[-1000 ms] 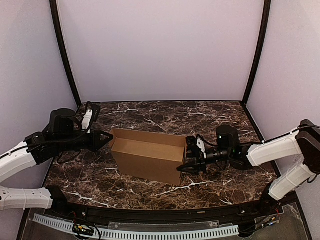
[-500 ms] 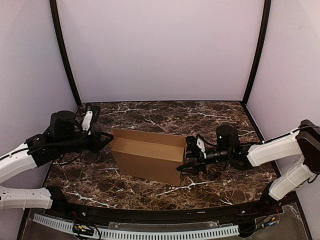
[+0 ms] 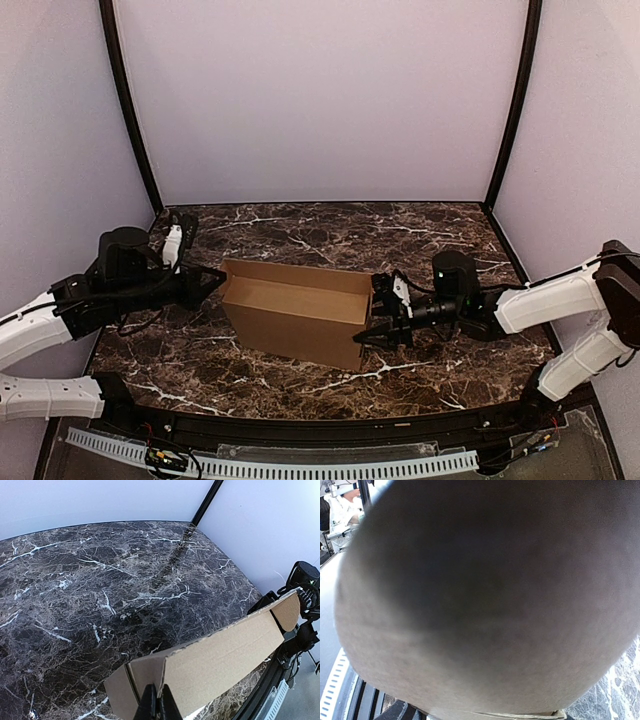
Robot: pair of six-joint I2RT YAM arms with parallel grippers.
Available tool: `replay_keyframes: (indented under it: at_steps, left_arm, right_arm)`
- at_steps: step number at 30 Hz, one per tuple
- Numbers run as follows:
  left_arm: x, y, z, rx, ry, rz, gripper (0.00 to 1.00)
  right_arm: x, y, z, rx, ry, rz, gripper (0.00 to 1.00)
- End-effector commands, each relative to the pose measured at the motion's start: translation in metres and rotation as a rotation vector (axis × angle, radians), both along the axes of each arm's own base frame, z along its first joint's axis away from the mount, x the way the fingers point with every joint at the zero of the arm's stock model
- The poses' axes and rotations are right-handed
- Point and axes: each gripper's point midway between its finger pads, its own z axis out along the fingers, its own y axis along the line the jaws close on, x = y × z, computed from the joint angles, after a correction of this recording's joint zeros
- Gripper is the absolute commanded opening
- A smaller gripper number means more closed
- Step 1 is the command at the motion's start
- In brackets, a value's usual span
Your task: Fold the paper box
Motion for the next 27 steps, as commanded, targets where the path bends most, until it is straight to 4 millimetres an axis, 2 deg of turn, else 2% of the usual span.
replay_keyframes:
  at_steps: [1, 8, 17, 27]
  left_arm:
    - [-0.037, 0.001, -0.063, 0.106, 0.211, -0.095, 0.01]
    - [-0.037, 0.008, -0.067, 0.107, 0.213, -0.057, 0.01]
    - [-0.034, 0.007, -0.067, 0.116, 0.216, -0.047, 0.01]
    - [-0.031, 0.007, -0.068, 0.128, 0.216, -0.038, 0.01]
  right_arm:
    - [0.01, 0.001, -0.004, -0.024, -0.053, -0.059, 0.29]
    - [0.012, 0.002, -0.002, -0.021, -0.063, -0.071, 0.34]
    - [0.019, 0.001, 0.007, -0.008, -0.082, -0.109, 0.55]
    - [0.018, -0.003, 0.021, 0.014, -0.102, -0.129, 0.71]
